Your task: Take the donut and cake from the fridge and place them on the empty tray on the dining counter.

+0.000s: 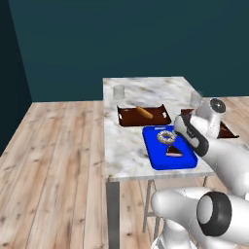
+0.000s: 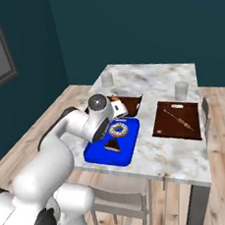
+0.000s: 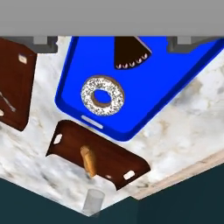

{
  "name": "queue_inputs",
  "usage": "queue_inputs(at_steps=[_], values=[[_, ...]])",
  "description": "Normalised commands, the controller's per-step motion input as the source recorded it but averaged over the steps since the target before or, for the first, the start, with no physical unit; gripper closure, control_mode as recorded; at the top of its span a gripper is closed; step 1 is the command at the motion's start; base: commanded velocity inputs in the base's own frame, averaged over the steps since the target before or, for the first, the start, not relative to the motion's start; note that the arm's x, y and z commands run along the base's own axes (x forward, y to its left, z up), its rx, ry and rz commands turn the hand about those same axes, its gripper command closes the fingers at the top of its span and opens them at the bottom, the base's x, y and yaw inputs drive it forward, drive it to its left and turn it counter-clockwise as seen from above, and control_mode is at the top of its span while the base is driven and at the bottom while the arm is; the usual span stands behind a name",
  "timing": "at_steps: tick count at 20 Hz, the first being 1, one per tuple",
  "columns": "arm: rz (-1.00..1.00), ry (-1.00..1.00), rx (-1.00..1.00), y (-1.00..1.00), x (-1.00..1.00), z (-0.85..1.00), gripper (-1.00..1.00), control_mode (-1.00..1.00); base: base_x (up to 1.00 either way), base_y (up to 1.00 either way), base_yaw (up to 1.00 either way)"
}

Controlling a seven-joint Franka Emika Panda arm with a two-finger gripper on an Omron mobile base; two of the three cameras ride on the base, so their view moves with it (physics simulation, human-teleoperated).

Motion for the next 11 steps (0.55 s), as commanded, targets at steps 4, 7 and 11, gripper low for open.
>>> queue_inputs(at_steps=[4,7,11], values=[[0.00,-0.22,0.00,0.00,-0.84,0.83,-1.00,-1.00,0.00,0.00,0.00],[0.00,-0.65,0.00,0.00,-1.00,0.30,-1.00,-1.00,0.00,0.00,0.00],[0.00,-0.72,0.01,0.00,-1.00,0.41,-1.00,-1.00,0.00,0.00,0.00]])
